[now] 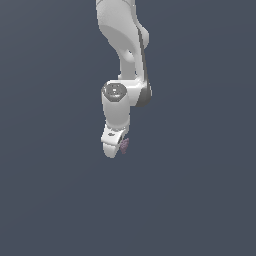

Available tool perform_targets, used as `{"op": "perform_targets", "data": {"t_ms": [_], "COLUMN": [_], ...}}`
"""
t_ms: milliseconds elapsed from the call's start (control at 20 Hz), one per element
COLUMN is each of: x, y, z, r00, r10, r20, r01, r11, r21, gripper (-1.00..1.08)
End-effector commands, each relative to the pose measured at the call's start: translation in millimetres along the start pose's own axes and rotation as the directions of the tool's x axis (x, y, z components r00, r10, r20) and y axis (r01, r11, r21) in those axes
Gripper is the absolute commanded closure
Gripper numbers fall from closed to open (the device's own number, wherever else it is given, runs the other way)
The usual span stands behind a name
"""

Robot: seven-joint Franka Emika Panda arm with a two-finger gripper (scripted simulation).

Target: Pick up the object and move it to a goal position.

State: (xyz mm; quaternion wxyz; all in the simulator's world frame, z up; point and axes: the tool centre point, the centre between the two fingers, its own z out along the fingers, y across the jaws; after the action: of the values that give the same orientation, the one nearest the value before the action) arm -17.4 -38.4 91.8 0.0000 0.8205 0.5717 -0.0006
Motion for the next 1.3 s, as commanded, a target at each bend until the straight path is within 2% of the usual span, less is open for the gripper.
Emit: {"op": "perform_targets", "data": {"t_ms": [0, 950, 1250], "x": [15.8, 162.4, 200.8], "y": [-4.5, -42.6, -49.8], "z": [-20.1, -206.4, -254.7], "r00": [1.000, 1.000, 1.000], "r10": [-0.001, -0.002, 0.000], "r20": [0.000, 0.000, -0.001], "r01": [0.001, 0.002, 0.000], "r11": [1.000, 1.000, 1.000], "r21": [-0.001, -0.001, -0.001], "gripper": [1.08, 1.08, 1.08]}}
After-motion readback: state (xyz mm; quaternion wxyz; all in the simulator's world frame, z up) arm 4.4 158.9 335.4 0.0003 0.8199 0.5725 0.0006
